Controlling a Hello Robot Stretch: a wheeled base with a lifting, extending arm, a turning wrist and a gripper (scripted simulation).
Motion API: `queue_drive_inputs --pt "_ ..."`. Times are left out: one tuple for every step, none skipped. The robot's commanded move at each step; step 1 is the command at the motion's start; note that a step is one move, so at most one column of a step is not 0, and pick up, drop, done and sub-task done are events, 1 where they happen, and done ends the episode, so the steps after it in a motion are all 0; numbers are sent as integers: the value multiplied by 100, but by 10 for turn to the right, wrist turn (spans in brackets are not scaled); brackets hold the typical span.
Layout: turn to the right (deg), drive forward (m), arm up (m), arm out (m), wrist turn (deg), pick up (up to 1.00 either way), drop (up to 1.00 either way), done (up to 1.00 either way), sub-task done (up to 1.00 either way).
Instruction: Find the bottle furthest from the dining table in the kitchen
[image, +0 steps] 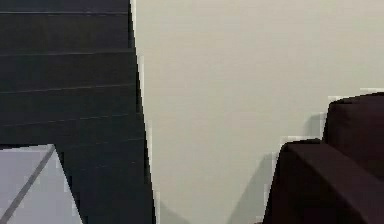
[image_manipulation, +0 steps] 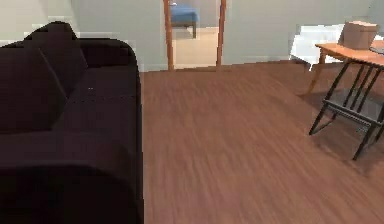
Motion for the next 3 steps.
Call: queue_drive_inputs --pt "-450 0 0 0 0 0 0 0 0" --pt "-150 0 0 0 0 0 0 0 0" --pt "0 0 0 0 0 0 0 100 0"
